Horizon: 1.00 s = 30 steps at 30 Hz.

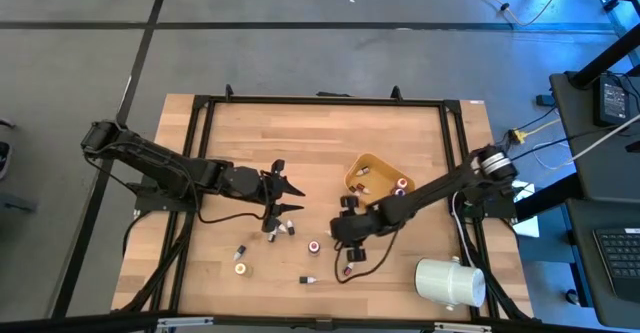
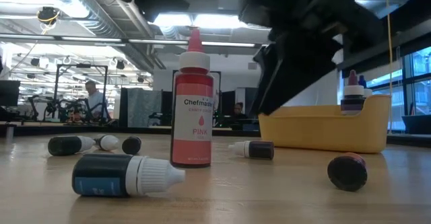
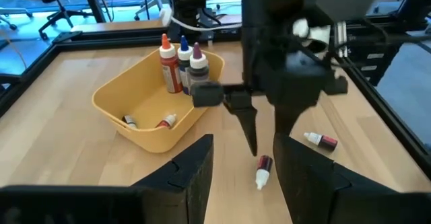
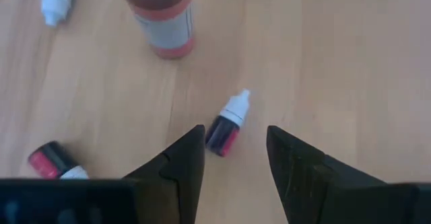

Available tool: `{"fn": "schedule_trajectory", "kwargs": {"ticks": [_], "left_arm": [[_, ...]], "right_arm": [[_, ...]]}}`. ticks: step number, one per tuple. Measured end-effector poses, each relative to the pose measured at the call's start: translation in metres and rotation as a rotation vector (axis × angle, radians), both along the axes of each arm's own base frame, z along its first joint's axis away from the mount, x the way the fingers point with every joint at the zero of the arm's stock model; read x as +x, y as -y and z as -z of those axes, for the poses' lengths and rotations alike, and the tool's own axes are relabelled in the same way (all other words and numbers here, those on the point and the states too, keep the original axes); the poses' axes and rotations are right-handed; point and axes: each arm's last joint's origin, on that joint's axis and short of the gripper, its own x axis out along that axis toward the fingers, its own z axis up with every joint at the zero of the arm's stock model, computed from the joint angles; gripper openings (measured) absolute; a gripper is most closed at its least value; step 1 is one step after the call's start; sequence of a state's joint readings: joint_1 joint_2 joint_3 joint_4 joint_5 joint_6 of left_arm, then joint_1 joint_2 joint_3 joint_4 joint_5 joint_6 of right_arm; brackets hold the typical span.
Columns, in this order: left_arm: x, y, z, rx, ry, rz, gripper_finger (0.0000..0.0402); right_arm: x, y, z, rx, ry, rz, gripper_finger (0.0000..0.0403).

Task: Pick & Place food coloring
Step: Put the right small red food coloring bottle in the yellow bin

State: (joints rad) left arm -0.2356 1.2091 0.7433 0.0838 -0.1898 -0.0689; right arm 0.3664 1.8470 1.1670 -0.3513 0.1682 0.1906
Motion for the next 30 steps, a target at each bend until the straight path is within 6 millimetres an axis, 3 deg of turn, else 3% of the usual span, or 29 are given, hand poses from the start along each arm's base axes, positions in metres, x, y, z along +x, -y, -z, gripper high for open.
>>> {"fn": "schedule_trajectory", "kwargs": {"ticks": [10,14,23,30], "left_arm": [[-0.002,0.0,0.004,-0.014,-0.041,-0.01,0.0154],[-0.002,0.0,0.004,-0.013,-0.041,-0.009,0.0151],[-0.002,0.0,0.004,-0.012,-0.042,-0.009,0.0154],[-0.002,0.0,0.004,-0.012,-0.042,-0.009,0.015]], "right_arm": [[0.011,-0.005,0.029,0.032,-0.087,0.045,0.0161],[0.011,-0.005,0.03,0.028,-0.085,0.046,0.0151],[0.013,-0.004,0.035,-0.052,-0.074,-0.003,0.0087],[0.014,-0.004,0.038,-0.05,-0.075,-0.006,0.0092]]}}
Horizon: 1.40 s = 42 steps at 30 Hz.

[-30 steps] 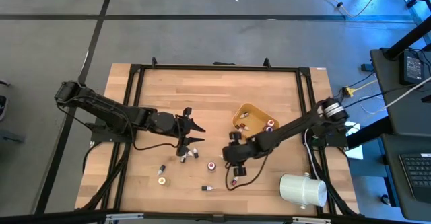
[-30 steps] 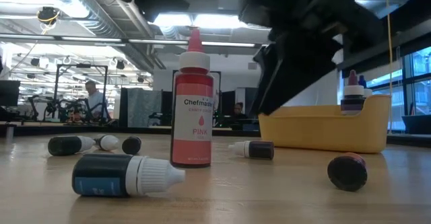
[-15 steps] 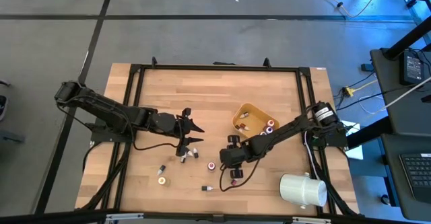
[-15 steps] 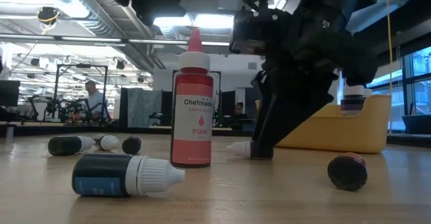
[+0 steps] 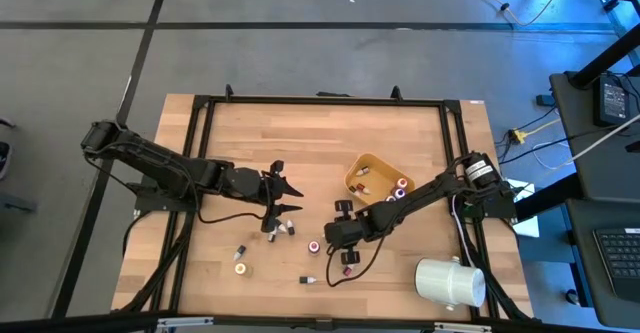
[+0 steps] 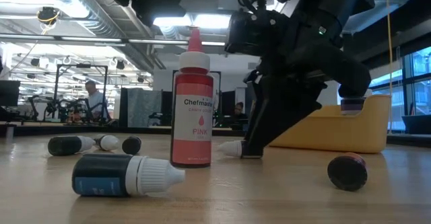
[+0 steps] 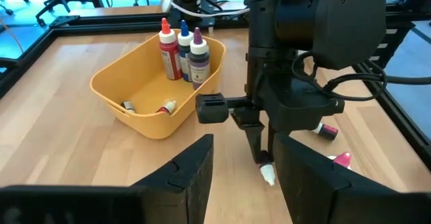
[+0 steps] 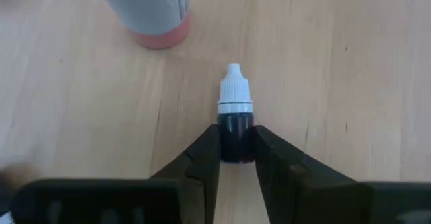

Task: Pick & Place food coloring
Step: Put the right small red food coloring bottle in the yellow bin

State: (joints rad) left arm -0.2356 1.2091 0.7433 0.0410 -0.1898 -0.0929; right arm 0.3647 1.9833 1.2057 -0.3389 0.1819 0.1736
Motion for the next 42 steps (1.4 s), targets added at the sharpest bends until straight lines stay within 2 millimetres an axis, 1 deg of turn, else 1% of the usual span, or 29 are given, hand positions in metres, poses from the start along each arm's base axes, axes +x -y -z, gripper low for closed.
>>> {"fn": "schedule_trajectory", "kwargs": {"ticks": [8,12,15,20,23,26,30,33,35,38,42], "left_arm": [[0.0,0.0,0.0,-0.001,0.0,0.0,0.0154],[0.0,0.0,0.0,-0.001,0.0,0.0,0.0152],[0.0,0.0,0.0,-0.001,0.0,0.0,0.015],[0.0,0.0,0.0,-0.001,-0.001,0.0,0.0153],[0.0,0.0,0.0,0.0,-0.001,0.001,0.0154],[-0.001,0.0,0.001,0.002,-0.013,0.0,0.0153],[-0.001,0.0,0.002,0.003,-0.017,0.0,0.015],[-0.001,0.0,0.002,0.004,-0.017,0.001,0.0151],[-0.001,0.0,0.002,0.004,-0.017,0.001,0.0153],[-0.001,0.0,0.002,0.005,-0.017,0.001,0.0154],[-0.001,0.0,0.002,0.005,-0.018,0.001,0.0152]], "right_arm": [[-0.001,0.002,0.003,-0.017,-0.021,-0.01,0.0114],[-0.001,0.002,0.003,-0.02,-0.02,-0.012,0.0119],[-0.001,0.002,0.003,-0.021,-0.019,-0.014,0.0108],[-0.003,0.002,0.001,-0.041,-0.03,-0.04,0.0068],[-0.008,0.004,-0.004,-0.059,-0.051,-0.065,0.0065],[-0.014,0.009,-0.02,-0.063,-0.058,-0.058,0.0072],[-0.025,0.025,-0.05,-0.093,-0.061,0.016,0.0079],[-0.036,0.042,-0.071,-0.151,-0.064,0.102,0.0076],[-0.042,0.056,-0.081,-0.173,-0.077,0.166,0.0075],[-0.047,0.077,-0.089,-0.181,-0.106,0.244,0.0079],[-0.048,0.105,-0.085,-0.192,-0.179,0.315,0.0084]]}}
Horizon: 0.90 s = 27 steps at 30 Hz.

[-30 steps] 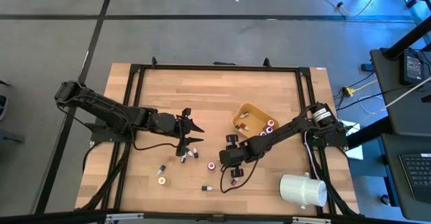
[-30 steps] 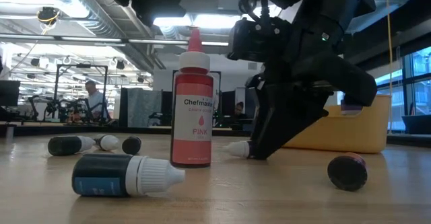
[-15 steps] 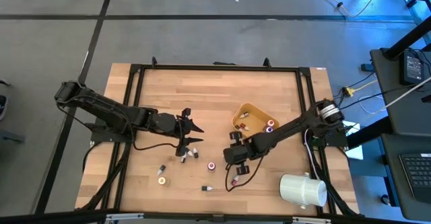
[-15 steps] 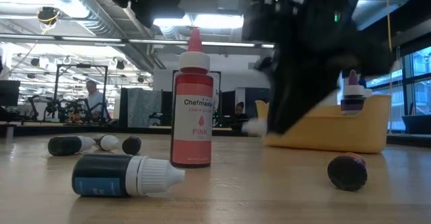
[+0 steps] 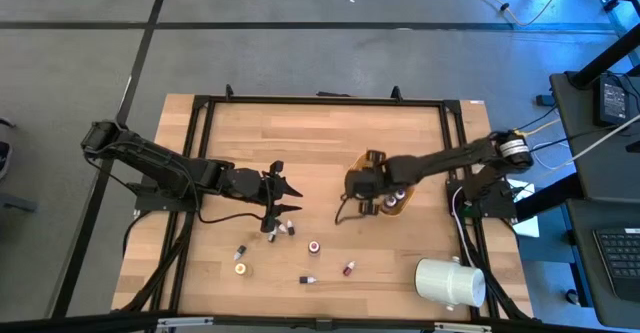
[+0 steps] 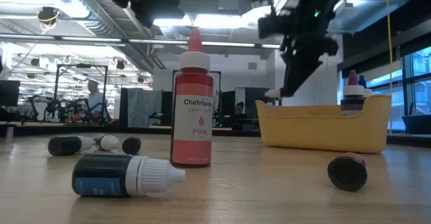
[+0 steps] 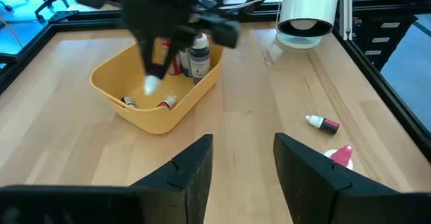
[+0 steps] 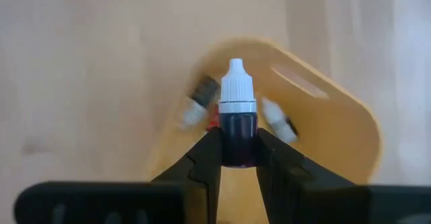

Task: Pick & Place food coloring
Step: Put the right small red food coloring bottle in the yellow bin

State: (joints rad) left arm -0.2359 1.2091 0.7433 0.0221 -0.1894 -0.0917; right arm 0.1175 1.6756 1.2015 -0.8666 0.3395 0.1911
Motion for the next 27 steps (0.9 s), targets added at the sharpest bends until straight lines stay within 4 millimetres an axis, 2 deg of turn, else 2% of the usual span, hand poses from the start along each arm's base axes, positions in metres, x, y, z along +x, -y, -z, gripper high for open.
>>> {"fn": "schedule_trajectory", "kwargs": {"ticks": [5,10,27], "left_arm": [[0.0,0.0,0.0,0.001,-0.003,0.0,0.015],[0.0,0.0,0.0,0.001,-0.004,0.0,0.0154],[0.0,0.0,0.0,0.001,-0.004,0.0,0.0154]], "right_arm": [[-0.001,0.024,0.022,0.05,-0.067,0.0,0.0085],[-0.008,0.035,0.04,0.054,-0.097,0.015,0.0086],[-0.007,0.036,0.042,0.048,-0.083,0.021,0.0087]]}}
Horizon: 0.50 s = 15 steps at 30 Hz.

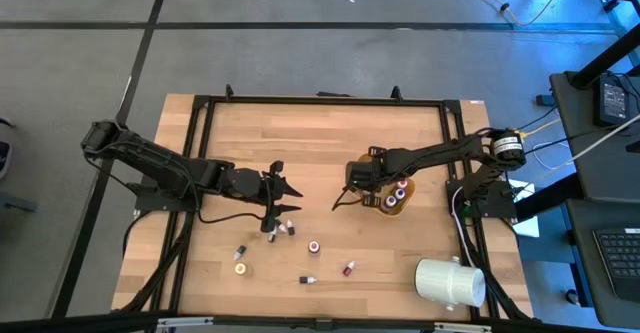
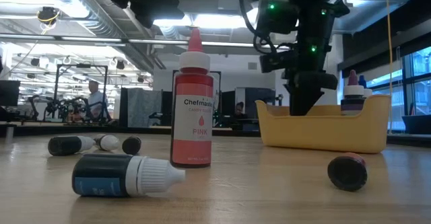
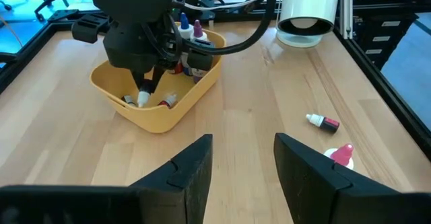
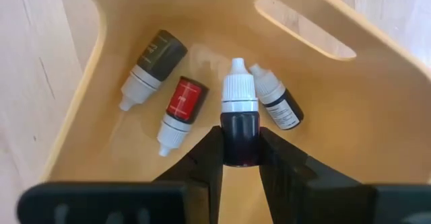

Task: Pick & Place food coloring
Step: Put the right small red food coloring bottle in the yellow bin

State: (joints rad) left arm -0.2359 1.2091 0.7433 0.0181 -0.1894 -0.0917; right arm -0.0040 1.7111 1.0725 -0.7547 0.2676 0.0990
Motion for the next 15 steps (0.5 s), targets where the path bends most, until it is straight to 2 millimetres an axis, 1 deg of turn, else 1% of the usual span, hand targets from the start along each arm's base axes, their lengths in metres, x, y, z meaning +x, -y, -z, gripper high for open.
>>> {"fn": "schedule_trajectory", "kwargs": {"ticks": [7,15], "left_arm": [[0.0,0.0,0.0,0.0,0.0,0.0,0.015],[0.0,0.0,0.0,0.0,0.0,0.0,0.0154]], "right_arm": [[0.0006,0.0,-0.0002,-0.001,0.007,-0.001,0.0092],[0.0009,0.0,-0.0005,-0.001,0.011,-0.001,0.014]]}}
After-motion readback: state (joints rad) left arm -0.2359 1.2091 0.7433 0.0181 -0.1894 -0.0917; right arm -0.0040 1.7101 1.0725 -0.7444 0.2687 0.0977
